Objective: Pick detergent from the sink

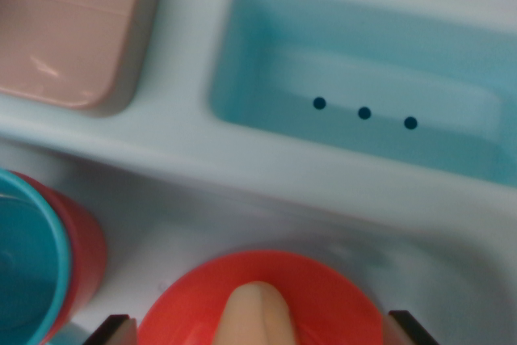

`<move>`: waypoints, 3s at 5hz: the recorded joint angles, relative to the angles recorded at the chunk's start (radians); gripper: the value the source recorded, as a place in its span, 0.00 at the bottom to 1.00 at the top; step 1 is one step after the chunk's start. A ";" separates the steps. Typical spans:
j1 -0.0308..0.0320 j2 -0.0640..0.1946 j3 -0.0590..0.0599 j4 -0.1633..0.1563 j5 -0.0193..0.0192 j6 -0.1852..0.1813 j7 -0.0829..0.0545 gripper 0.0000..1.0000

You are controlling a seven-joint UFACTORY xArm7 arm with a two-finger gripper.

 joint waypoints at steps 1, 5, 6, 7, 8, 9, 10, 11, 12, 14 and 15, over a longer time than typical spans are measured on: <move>0.0000 0.000 0.000 0.000 0.0000 0.000 0.000 0.00; 0.0000 0.000 0.000 0.000 0.0000 0.000 0.000 1.00; 0.0000 0.000 0.000 0.000 0.0000 0.000 0.000 1.00; 0.0000 0.000 0.000 0.000 0.0000 0.000 0.000 1.00; 0.0000 -0.001 0.000 0.002 -0.0004 0.003 0.000 1.00; 0.0000 -0.001 0.000 0.002 -0.0004 0.003 0.000 1.00; 0.0001 -0.004 0.000 0.010 -0.0017 0.014 0.002 1.00; 0.0001 -0.004 0.000 0.010 -0.0017 0.014 0.002 1.00; 0.0003 -0.008 -0.001 0.023 -0.0038 0.030 0.005 1.00; 0.0005 -0.014 -0.001 0.039 -0.0066 0.053 0.008 1.00; 0.0005 -0.014 -0.001 0.039 -0.0066 0.053 0.008 1.00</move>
